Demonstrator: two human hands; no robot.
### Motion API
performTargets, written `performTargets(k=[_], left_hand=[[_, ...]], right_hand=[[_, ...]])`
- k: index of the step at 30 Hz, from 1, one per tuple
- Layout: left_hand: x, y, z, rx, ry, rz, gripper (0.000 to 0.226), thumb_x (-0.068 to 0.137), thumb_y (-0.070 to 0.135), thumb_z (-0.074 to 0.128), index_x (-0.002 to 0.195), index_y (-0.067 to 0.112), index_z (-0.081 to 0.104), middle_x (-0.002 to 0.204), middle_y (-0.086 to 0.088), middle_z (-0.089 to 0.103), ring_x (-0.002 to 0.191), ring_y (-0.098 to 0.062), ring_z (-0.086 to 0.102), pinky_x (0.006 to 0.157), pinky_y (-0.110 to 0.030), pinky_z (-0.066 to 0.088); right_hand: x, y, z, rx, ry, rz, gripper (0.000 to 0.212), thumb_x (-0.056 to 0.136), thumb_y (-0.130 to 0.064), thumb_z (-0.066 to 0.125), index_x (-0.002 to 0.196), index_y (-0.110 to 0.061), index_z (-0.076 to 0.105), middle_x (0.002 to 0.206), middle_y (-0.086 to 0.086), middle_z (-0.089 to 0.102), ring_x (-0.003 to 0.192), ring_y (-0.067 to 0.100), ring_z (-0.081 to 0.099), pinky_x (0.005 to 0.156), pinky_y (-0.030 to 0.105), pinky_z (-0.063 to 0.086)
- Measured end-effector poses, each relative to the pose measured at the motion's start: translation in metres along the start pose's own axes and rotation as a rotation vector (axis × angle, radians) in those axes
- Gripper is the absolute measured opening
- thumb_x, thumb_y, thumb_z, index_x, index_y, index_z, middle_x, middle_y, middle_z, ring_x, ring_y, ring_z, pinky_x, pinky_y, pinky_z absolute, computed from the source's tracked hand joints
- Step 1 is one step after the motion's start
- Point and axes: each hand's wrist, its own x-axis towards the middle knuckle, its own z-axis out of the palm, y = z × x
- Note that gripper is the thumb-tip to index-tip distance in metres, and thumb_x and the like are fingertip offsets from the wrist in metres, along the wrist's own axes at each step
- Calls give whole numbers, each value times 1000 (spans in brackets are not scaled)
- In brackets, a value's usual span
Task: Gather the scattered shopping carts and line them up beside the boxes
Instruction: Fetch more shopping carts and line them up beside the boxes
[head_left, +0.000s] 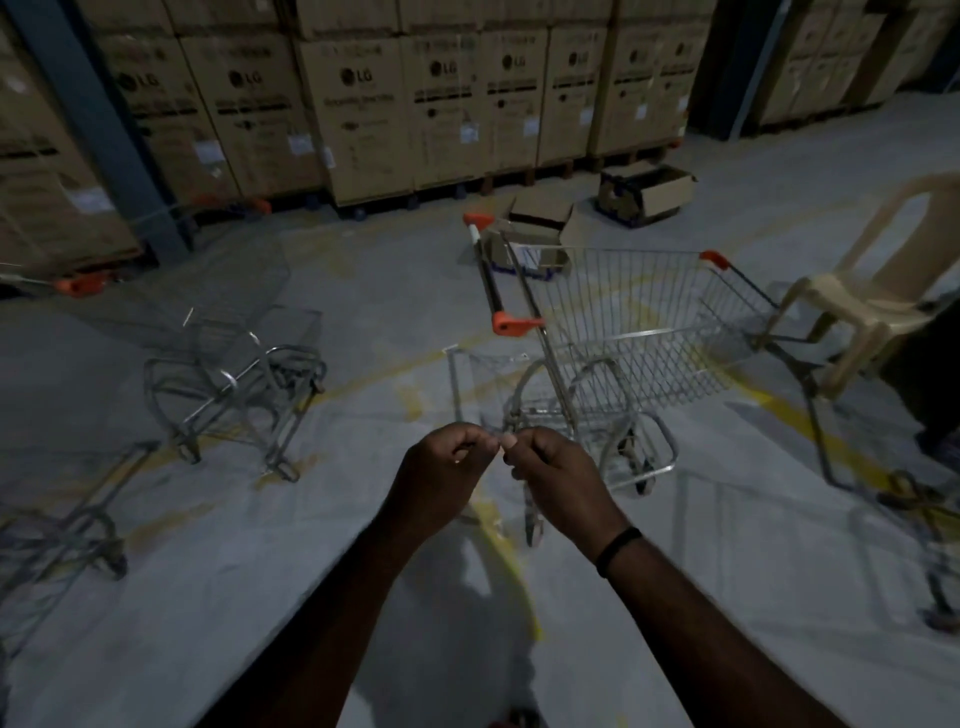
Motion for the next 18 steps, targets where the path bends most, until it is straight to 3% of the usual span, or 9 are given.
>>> performTargets(k=[3,5,9,12,18], left_hand=[[55,3,1,19,4,-17,33,82,59,52,85,31,69,85,10,71,81,-3,64,72,-21,47],[85,2,-2,33,-5,-21,36,85,59,53,88,27,70,86,9,71,81,-3,63,72,-21,47],[148,-14,-12,22,-4,-13,35,90,51,58,93,20,74,87,6,71,81,-6,64,72,-24,48],[199,-32,-18,-49,-12,-39,36,84,50,57,92,20,75,83,0,71,74,-10,63,67,-25,47],[306,-70,-34,-84,-115,14,12,97,29,65,89,27,73,75,12,67,66,1,58,61,-17,43]], right_hand=[[63,-3,-8,-9,-22,-71,65,87,-65,50,79,0,56,81,27,55,79,42,56,74,55,48],[97,-4,-6,-15,-28,-94,61,88,-62,48,75,-2,54,78,23,54,76,40,54,71,53,47],[159,-1,3,-55,-24,-79,47,90,-59,50,77,-16,63,73,4,63,72,24,60,67,45,48],[206,1,8,-87,15,-75,31,99,-42,59,70,-31,58,62,-13,57,62,10,53,63,34,42],[291,-3,34,-216,153,-42,26,99,-47,56,78,-33,61,63,1,55,61,20,56,59,40,47]])
